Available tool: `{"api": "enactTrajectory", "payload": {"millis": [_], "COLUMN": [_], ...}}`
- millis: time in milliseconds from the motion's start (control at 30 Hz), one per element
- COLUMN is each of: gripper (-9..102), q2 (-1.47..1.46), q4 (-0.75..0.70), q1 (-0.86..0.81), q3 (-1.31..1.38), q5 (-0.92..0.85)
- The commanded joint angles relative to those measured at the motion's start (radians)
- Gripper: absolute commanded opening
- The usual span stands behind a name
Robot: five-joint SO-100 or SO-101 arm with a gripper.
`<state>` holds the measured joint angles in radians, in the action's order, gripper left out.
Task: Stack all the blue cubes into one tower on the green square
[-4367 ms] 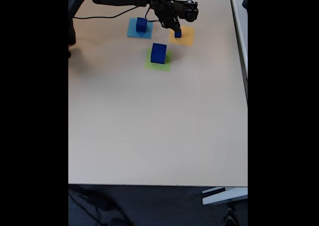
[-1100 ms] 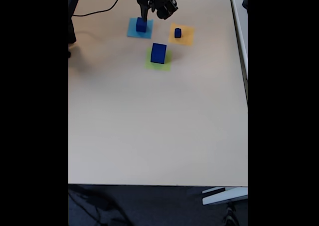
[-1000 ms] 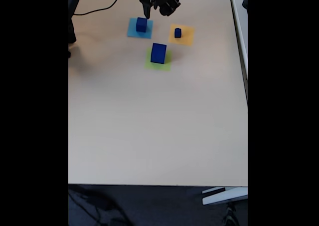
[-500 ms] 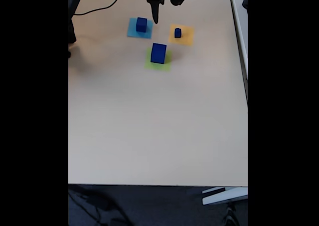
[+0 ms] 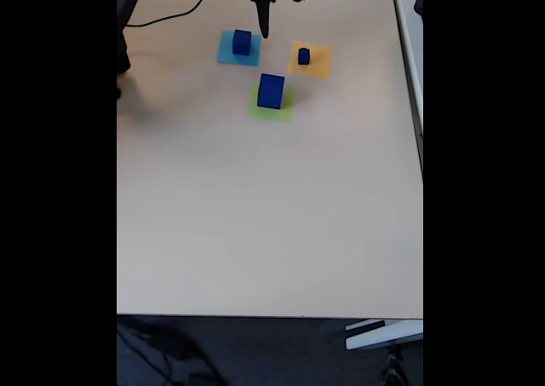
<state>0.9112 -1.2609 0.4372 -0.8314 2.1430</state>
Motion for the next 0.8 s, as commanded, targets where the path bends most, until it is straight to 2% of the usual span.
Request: {"api": "enactTrajectory", "payload": {"millis": [0,167,433,767], "gripper": [55,53,52,48], "q2": [0.094,0.258,0.388,0.426], "q4": [0.086,0.259,0.256,0.250], "q1": [0.014,-0.026,-0.087,-0.075], "q3": [-0.132,-0.453,-0.558,-0.611], "q5": [0.011,-0.058,-0.163,-0.155]}}
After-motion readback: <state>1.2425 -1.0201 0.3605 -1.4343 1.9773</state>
